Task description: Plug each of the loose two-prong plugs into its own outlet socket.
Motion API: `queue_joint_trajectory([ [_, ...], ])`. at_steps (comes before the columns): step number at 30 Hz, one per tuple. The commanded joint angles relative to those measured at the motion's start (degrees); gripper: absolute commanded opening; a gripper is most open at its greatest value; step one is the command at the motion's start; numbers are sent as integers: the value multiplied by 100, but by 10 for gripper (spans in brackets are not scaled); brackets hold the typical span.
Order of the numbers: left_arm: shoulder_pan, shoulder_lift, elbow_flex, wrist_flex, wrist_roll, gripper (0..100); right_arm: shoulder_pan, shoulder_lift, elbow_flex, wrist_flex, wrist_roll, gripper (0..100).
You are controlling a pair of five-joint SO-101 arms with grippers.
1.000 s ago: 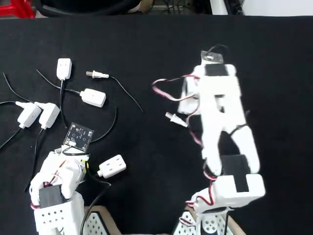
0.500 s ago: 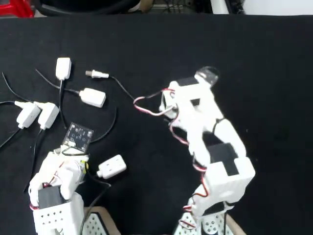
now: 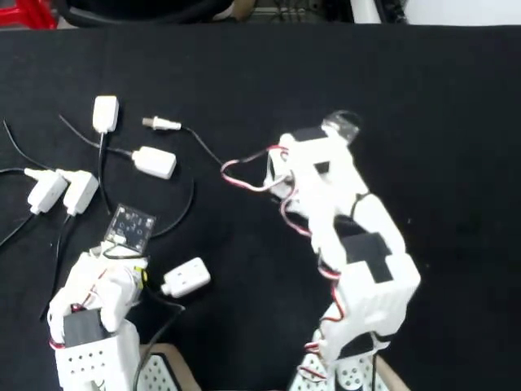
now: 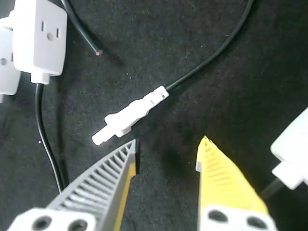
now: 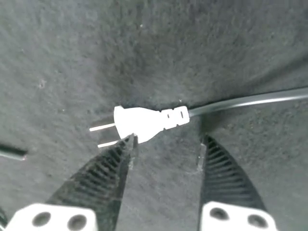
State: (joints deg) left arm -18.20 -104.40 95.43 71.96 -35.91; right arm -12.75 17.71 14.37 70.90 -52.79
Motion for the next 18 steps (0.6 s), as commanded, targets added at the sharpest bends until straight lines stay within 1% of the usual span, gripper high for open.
queue_joint_trajectory([
  [1, 4, 0, -22, -97, -44, 203, 35, -312, -479, 958, 264, 208],
  [3, 4, 0, -22, -97, -44, 203, 44, -523, -681, 1424, 237, 208],
  [5, 4, 0, -22, -97, -44, 203, 44, -637, -752, 1512, 185, 208],
  [12, 4, 0, -22, -97, -44, 203, 70, -479, -752, 686, -633, 212],
  [15, 4, 0, -22, -97, -44, 203, 334, -409, -734, 396, -985, 212],
  [18, 4, 0, -22, -97, -44, 203, 527, -303, -558, 176, -1125, 212],
])
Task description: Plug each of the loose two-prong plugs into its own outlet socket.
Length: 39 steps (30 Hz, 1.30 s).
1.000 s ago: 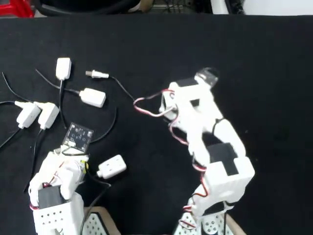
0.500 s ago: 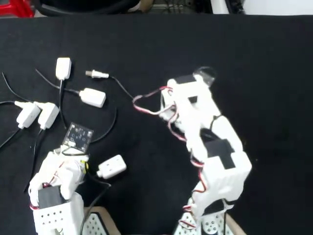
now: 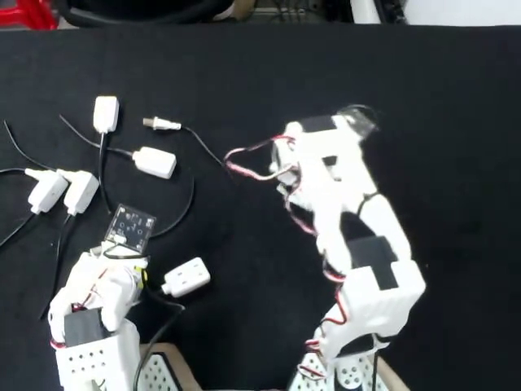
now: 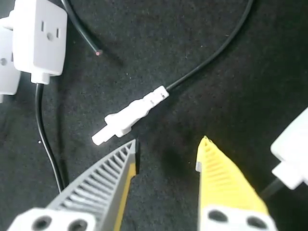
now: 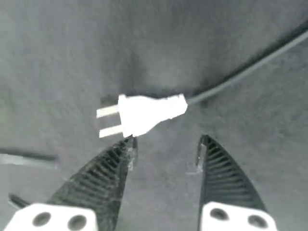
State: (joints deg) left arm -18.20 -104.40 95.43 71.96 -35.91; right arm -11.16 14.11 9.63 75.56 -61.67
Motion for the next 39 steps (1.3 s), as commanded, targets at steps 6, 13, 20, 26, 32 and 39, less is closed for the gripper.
queue_joint_trajectory([
  [6, 4, 0, -22, -97, -44, 202, 352, 435, 84, -835, -484, 213],
  [13, 4, 0, -22, -97, -44, 202, -9, 655, 57, -1108, -554, 213],
  [20, 4, 0, -22, -97, -44, 202, -352, 743, 92, -1292, -413, 208],
  [26, 4, 0, -22, -97, -44, 202, -440, 743, 66, -923, 536, 5],
  [32, 4, 0, -22, -97, -44, 202, -624, 725, 40, -237, 1468, 15],
  [39, 4, 0, -22, -97, -44, 202, -686, 576, -532, 167, 4633, 11],
])
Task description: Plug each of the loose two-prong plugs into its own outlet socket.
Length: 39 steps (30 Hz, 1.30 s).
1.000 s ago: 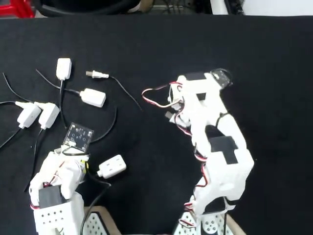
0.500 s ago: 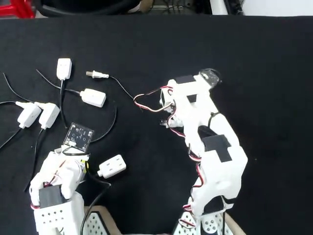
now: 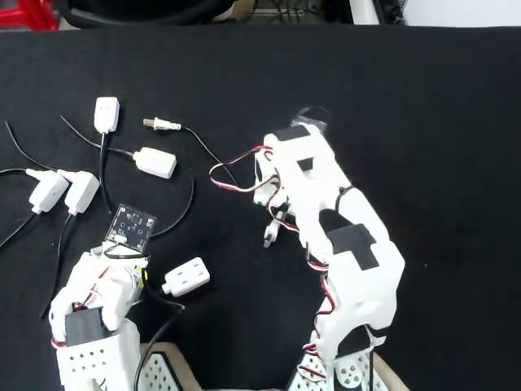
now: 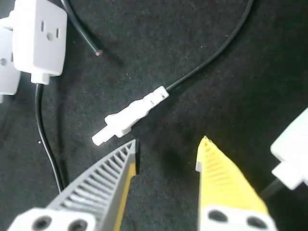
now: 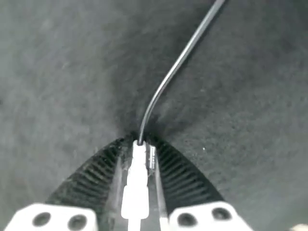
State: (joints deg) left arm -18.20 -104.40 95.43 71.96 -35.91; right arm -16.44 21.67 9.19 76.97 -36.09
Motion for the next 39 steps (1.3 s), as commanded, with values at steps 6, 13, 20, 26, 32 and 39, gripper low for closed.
queue_joint_trajectory([
  [6, 4, 0, -22, -97, -53, 202, -484, -66, -673, -308, 5547, 12],
  [13, 4, 0, -22, -97, -53, 202, -800, -84, -673, -255, 7305, 12],
  [20, 4, 0, -22, -97, -53, 202, -826, -57, -708, 176, 8686, 30],
  [26, 4, 0, -22, -97, -53, 202, -879, -57, -708, 818, 8730, 278],
  [32, 4, 0, -22, -88, -53, 202, -862, -57, -708, 888, 8738, 256],
  [39, 4, 0, -22, -88, -53, 202, -756, 92, -699, 1178, 8738, 234],
])
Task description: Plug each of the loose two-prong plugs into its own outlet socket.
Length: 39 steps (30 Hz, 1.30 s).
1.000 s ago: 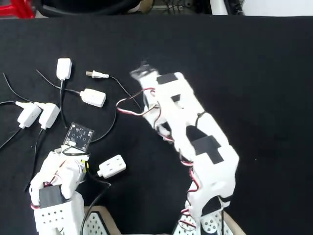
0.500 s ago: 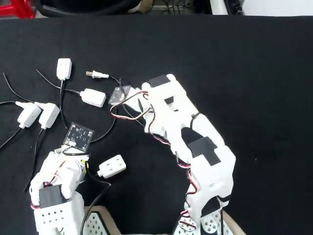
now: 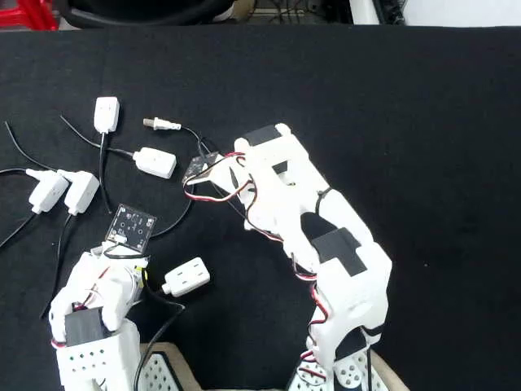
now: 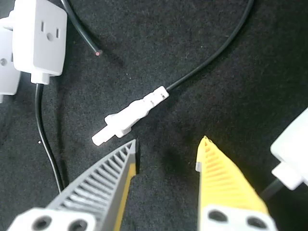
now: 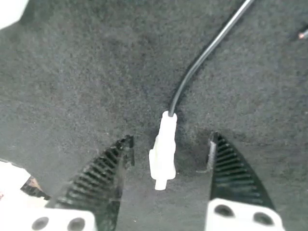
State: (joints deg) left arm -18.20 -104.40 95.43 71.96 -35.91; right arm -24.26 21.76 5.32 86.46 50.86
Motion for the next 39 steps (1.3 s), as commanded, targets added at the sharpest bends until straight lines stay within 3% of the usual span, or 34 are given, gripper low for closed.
queue_joint_trajectory([
  [1, 4, 0, -22, -88, -53, 202, 44, 180, -321, 229, 44, 234],
  [9, 4, 0, -22, -88, -53, 202, 158, 1051, -892, 404, 35, 221],
  [15, 4, 0, -22, -88, -123, 202, 229, 1279, -1719, 1196, 35, 16],
  [25, 13, 0, -31, 35, -316, 202, 255, 2273, -1798, 1319, 18, 230],
  [28, 13, 0, -31, 35, -316, 202, 255, 2308, -1824, 1319, 18, 169],
  [32, 13, 0, -31, 35, -316, 202, 255, 2123, -1833, 1319, 9, 7],
  [39, 13, 0, -31, 35, -316, 202, 255, 1253, -1771, 1371, -387, 12],
])
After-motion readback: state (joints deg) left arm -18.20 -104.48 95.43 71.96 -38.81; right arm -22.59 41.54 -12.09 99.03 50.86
